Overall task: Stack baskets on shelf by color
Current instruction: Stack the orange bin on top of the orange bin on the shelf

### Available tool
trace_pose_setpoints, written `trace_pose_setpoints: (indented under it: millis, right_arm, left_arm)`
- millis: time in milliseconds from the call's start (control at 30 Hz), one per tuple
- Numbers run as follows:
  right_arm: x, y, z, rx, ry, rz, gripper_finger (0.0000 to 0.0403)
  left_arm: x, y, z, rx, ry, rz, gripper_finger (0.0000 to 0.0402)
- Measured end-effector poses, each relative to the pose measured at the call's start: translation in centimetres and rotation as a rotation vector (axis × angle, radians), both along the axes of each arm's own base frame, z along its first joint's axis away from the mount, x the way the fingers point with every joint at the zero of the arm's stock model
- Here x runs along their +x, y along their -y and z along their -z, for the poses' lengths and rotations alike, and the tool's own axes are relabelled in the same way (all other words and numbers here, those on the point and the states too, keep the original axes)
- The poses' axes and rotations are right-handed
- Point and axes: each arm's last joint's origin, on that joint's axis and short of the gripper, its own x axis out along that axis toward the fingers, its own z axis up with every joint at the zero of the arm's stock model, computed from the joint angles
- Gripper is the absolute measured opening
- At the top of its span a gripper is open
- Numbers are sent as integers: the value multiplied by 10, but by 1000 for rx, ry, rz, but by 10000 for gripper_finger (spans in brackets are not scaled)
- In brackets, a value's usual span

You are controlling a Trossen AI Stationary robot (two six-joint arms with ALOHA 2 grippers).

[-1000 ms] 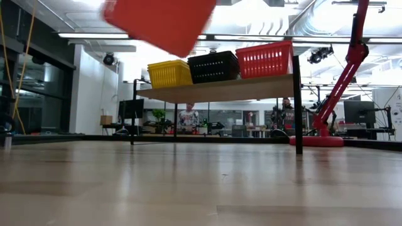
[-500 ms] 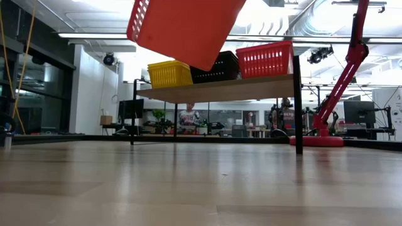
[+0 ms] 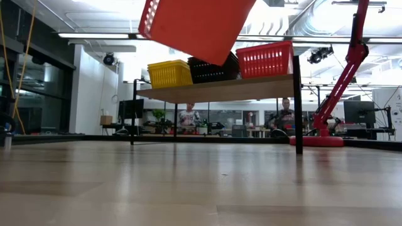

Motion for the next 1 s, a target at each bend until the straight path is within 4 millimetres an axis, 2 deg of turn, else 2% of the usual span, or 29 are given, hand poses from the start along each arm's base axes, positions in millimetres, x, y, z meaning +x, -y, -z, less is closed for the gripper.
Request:
trace_pose_setpoints:
  millis: [67, 167, 400, 533, 667, 767, 900, 1000]
  right_arm:
    - [-2, 0, -1, 8, -10, -6, 13]
    - [-8, 1, -6, 33, -29, -14, 13]
    - [-40, 6, -27, 57, -99, -13, 1]
    - [-59, 4, -45, 58, -73, 40, 1]
    - [-75, 0, -62, 31, 14, 148, 1]
    - [-84, -1, -71, -29, 86, 258, 0]
    - [-88, 1, -86, -159, 163, 420, 0]
    - [-89, 4, -100, -281, 211, 547, 0]
  left_arm:
    - [1, 0, -1, -47, -9, -39, 28]
    - [-3, 0, -11, -103, -53, -73, 55]
    - [-20, -7, -61, -119, -107, -98, 121]
    - [-37, -18, -85, -137, -85, -143, 136]
    - [-56, -29, -102, -176, 22, -204, 118]
    - [-69, -36, -105, -198, 160, -250, 78]
    - [-87, -45, -96, -304, 340, -293, 11]
    - [-101, -49, -80, -395, 439, -353, 11]
